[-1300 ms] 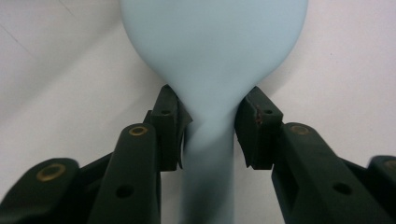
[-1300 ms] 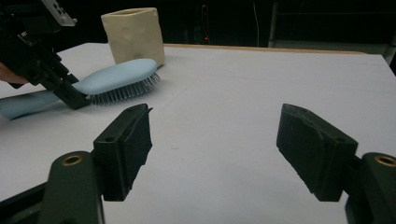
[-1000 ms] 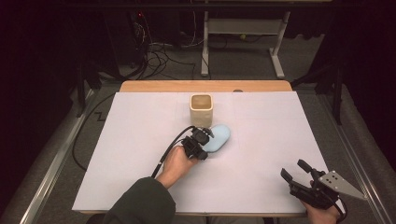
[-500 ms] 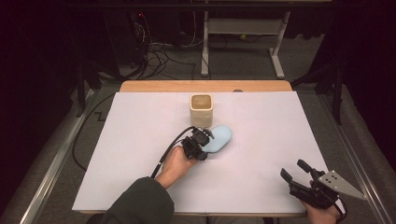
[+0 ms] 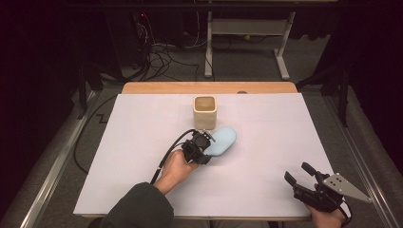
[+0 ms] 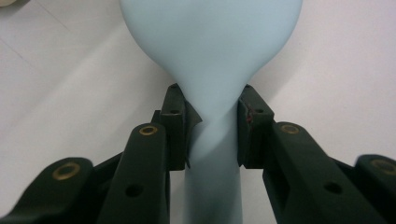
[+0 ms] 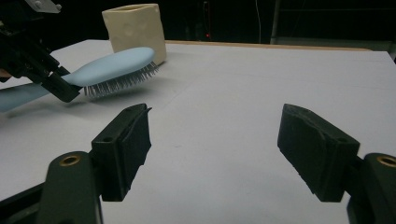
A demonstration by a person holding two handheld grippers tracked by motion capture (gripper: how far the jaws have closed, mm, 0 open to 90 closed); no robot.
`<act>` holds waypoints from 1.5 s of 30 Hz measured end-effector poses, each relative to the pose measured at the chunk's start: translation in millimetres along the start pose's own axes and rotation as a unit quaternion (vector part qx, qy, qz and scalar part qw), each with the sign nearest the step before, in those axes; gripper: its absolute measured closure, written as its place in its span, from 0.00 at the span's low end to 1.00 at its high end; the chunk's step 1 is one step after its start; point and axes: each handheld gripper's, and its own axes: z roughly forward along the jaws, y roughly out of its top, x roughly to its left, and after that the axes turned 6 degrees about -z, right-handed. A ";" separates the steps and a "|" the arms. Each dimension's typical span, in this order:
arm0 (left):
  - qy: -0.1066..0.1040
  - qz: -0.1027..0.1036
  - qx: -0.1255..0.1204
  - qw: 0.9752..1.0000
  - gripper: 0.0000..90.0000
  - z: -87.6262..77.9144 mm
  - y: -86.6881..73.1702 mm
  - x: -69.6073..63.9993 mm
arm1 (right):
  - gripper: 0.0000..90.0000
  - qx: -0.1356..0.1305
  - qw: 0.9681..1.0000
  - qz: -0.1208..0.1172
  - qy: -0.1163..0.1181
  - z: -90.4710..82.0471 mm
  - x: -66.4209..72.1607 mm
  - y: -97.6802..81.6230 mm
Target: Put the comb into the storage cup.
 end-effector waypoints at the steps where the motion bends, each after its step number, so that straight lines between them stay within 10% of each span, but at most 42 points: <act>1: -0.001 0.000 -0.003 1.000 0.77 -1.4 -1.4 0.7 | 0.29 0.001 1.000 -0.001 0.001 0.2 0.3 0.2; 45: -0.018 -0.006 -0.100 0.995 0.77 -44.7 -54.8 8.5 | 0.19 0.008 0.998 0.007 0.067 32.3 37.2 22.2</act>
